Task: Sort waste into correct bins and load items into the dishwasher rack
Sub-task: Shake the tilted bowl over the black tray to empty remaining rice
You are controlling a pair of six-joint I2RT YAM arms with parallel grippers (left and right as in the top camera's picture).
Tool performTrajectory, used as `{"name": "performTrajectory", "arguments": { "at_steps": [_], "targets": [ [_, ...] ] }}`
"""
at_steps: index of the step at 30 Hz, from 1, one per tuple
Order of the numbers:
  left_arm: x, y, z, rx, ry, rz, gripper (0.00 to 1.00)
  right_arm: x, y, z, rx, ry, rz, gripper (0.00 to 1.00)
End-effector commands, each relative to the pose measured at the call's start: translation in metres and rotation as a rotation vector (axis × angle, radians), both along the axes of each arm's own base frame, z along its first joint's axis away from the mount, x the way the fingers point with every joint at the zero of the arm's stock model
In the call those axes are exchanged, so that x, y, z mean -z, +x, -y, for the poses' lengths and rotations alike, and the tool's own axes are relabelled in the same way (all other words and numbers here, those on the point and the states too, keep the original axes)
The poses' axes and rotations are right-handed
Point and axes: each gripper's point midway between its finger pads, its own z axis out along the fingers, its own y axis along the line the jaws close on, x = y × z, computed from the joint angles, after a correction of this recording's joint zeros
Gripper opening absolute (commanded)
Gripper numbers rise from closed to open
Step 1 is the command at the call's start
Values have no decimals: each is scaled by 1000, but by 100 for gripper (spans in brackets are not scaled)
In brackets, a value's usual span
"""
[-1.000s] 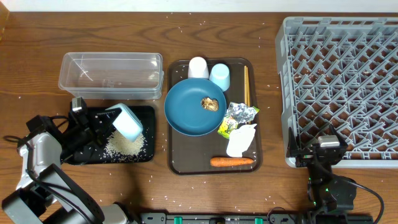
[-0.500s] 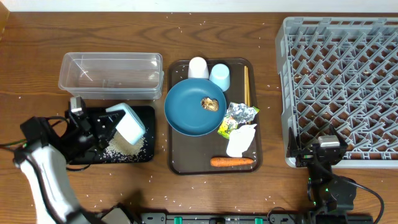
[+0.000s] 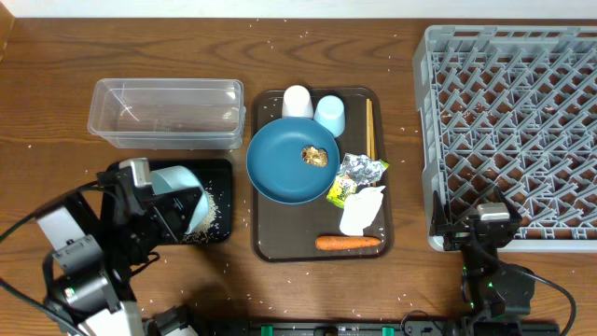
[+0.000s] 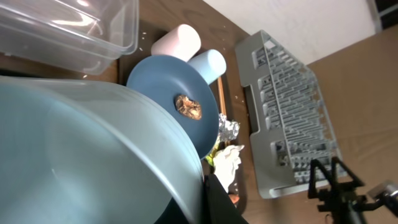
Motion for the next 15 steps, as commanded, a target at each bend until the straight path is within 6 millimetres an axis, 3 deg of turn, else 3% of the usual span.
{"name": "performTrajectory", "arguments": {
  "at_steps": [1,9,15],
  "targets": [
    [-5,-2,8,-14,-5,-18,6,2,0,3,11,-6,-6,99],
    [-2,-18,57,171,-46,-84,6,2,0,3,11,-6,-6,99],
    [29,-20,66,121,86,-236,6,2,0,3,11,-6,-6,99]
  ]
}}
